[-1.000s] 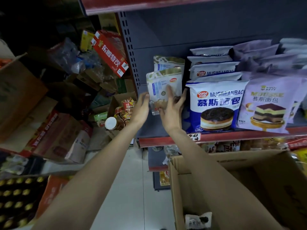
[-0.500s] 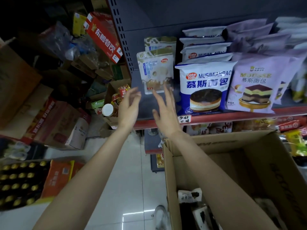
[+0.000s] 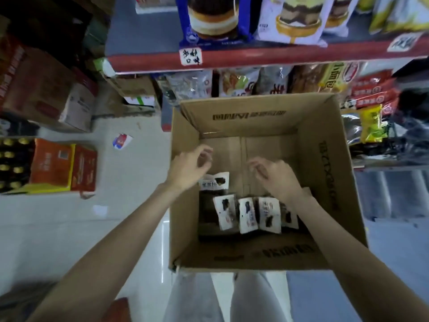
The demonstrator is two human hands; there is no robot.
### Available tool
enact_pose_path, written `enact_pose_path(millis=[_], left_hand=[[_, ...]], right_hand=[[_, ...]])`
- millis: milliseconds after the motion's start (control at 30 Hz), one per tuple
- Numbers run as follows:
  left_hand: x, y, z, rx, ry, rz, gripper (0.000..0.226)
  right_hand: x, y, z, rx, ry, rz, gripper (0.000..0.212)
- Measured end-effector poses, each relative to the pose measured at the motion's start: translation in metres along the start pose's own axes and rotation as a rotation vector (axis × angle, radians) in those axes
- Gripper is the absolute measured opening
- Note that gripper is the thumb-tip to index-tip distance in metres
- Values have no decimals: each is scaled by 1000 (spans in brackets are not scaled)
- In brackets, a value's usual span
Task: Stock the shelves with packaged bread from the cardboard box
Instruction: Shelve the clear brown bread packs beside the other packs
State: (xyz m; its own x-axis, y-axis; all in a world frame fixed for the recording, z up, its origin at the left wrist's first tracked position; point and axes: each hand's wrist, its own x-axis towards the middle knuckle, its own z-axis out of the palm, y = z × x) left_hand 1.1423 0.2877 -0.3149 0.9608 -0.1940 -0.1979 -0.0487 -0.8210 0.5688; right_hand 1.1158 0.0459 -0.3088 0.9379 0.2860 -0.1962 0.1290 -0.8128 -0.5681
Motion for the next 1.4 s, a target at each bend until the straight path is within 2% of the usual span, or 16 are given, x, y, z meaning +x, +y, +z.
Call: enact_pose_path(millis=[67,100,233,400,533,600,700,800,900,1067,1133,1200,1300,1400], left_hand=[[-6,-8,42,77,-189,-104,40],[-9,-14,60,112,-219,-153,45],[-14,-39,108,216,-193,-274,52],[-6,-66,137,301,-237,-284,71],[4,-86,155,418,-189,-179,61],[7,-88,159,547,-208,-150,50],[8,-90,158,723,-250,-87,30],[11,-88,154,766,-206,-19,27],[12,-77,151,706,-295,-139,23],[10,-69,134,292,-80,-131,22],[4,-62,121,107,37,-65,19],[-4,-49,101,-27,154,-53,18],[-16,-30,70,-220,260,-142,18],[-30,-3,35,-566,372,-268,15]], right_hand=[[-14,32,16,-25,-111,37,26],[-19,47,26,-60,-152,41,27],[-24,95,62,-274,-264,33,33],[-7,109,99,-229,-354,-19,39],[15,93,140,-142,-458,-186,45],[23,82,161,-108,-481,-229,45],[31,65,191,-181,-450,-268,52],[38,59,206,-248,-473,-256,56],[40,65,200,-269,-444,-299,33],[19,87,160,-1,-259,-282,7],[9,86,140,56,-168,-243,8],[2,79,118,49,13,-217,15],[-6,53,77,24,294,-174,22],[-10,20,34,140,396,-18,24]])
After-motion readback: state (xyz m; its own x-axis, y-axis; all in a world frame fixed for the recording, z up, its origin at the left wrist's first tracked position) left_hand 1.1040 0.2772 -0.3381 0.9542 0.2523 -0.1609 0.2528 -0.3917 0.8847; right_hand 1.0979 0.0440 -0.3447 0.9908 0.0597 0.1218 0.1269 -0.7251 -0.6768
